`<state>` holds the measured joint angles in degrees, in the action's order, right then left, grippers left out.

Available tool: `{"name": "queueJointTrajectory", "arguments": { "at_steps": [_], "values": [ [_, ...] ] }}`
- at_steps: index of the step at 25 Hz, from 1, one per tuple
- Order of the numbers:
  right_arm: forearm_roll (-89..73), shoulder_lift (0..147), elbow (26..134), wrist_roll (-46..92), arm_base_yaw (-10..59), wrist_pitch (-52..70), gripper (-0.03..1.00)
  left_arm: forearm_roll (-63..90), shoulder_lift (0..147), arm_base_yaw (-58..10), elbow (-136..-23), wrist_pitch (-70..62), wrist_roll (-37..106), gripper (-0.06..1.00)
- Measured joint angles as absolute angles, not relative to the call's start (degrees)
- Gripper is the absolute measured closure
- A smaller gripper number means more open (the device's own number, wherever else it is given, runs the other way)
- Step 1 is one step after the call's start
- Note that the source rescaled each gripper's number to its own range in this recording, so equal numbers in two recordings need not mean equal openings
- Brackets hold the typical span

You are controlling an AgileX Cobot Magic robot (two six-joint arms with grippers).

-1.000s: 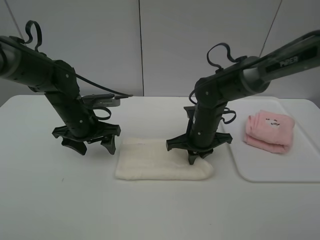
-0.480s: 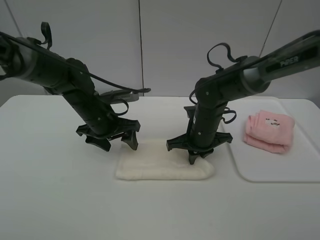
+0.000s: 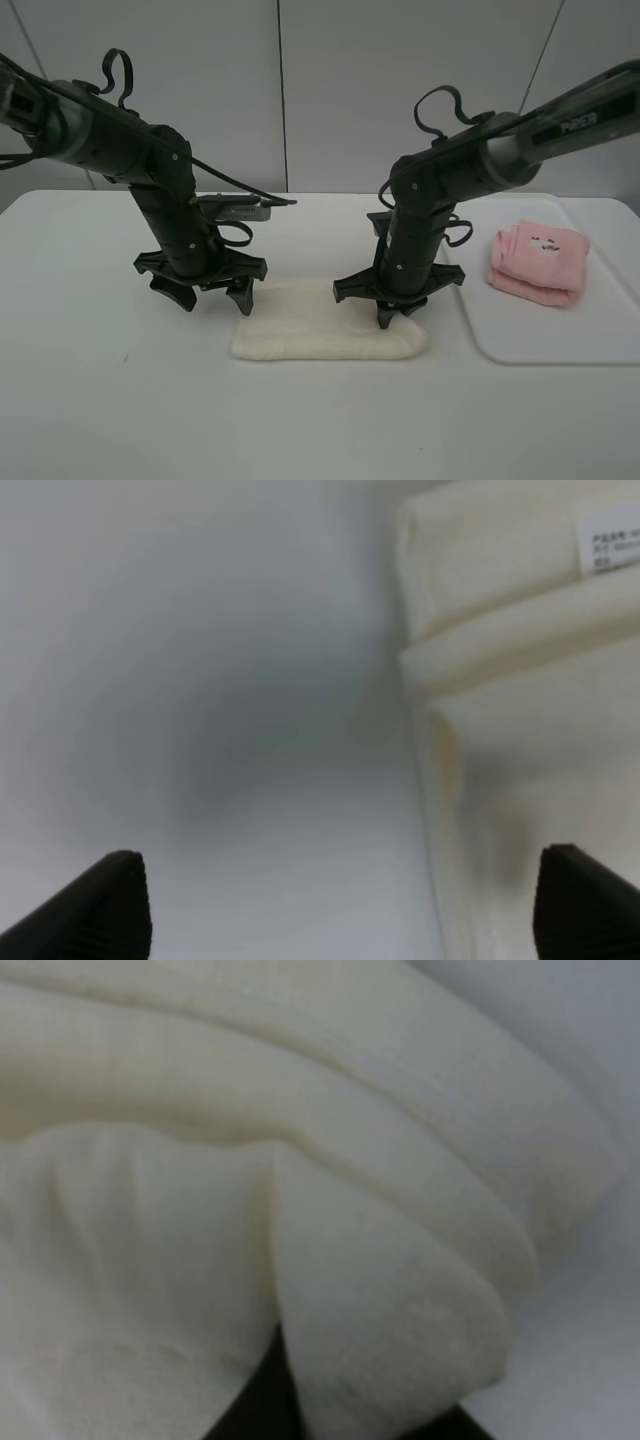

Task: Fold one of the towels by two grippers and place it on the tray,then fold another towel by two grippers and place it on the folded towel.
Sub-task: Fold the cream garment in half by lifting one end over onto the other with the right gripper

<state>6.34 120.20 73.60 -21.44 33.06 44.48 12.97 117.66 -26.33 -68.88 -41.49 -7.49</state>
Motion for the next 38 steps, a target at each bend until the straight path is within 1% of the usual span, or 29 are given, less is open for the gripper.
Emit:
{"name": "queueJointTrajectory", "arguments": {
  "at_steps": [27,38],
  "values": [
    [6.3,120.1,73.5,-21.4,33.1,44.1,0.94,12.5,120.8,-26.3,-69.1,-39.7,-8.4,0.01],
    [5.2,111.6,73.1,-21.2,33.0,43.1,0.95,12.5,120.8,-26.3,-69.1,-39.7,-8.6,0.01]
  ]
}}
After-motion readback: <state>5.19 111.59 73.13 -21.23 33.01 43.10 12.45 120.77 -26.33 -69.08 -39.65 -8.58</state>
